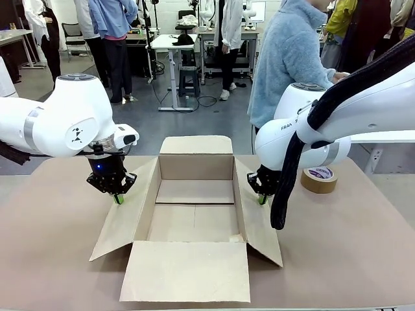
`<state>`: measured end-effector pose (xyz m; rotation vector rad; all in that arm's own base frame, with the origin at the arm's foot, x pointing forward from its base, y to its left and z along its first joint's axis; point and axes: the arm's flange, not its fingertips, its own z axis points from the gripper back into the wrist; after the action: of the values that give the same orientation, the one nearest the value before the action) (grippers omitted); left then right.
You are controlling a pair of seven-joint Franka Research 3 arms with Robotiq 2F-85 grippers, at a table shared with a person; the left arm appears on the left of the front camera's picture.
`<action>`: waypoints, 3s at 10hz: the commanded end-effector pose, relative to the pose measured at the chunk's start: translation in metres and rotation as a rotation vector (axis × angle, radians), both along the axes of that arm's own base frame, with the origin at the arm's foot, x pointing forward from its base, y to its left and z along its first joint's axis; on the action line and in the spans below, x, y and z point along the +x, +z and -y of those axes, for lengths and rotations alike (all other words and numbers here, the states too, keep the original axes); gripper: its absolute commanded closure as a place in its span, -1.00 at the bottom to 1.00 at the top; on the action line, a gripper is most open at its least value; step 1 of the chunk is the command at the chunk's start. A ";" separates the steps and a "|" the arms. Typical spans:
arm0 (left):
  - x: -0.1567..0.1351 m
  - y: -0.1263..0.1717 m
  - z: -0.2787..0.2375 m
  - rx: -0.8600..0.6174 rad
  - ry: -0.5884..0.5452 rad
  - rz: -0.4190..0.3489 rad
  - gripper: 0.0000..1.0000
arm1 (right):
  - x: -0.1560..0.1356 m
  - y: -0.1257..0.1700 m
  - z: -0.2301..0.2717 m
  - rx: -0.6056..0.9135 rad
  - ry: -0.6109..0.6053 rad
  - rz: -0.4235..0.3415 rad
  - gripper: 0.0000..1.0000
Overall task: Wrap the clocks to prevent damage.
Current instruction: Once the human has placed the objects inside and stepped back, release both hands from the side flaps of the Package Box.
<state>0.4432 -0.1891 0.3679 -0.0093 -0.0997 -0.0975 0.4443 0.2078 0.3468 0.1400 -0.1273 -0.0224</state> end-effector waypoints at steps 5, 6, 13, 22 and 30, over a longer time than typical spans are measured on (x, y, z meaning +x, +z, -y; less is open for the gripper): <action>0.000 0.000 0.002 0.023 0.009 0.003 0.99 | -0.001 -0.003 -0.004 -0.019 -0.017 -0.002 0.98; 0.000 0.000 0.002 0.023 0.009 0.003 0.99 | -0.001 -0.003 -0.004 -0.019 -0.017 -0.002 0.98; 0.000 0.000 0.002 0.023 0.009 0.003 0.99 | -0.001 -0.003 -0.004 -0.019 -0.017 -0.002 0.98; 0.000 0.000 0.002 0.023 0.009 0.003 0.99 | -0.001 -0.003 -0.004 -0.019 -0.017 -0.002 0.98; 0.000 0.000 0.002 0.023 0.009 0.003 0.99 | -0.001 -0.003 -0.004 -0.019 -0.017 -0.002 0.98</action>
<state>0.4432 -0.1891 0.3679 -0.0093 -0.0997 -0.0975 0.4443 0.2078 0.3468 0.1400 -0.1273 -0.0224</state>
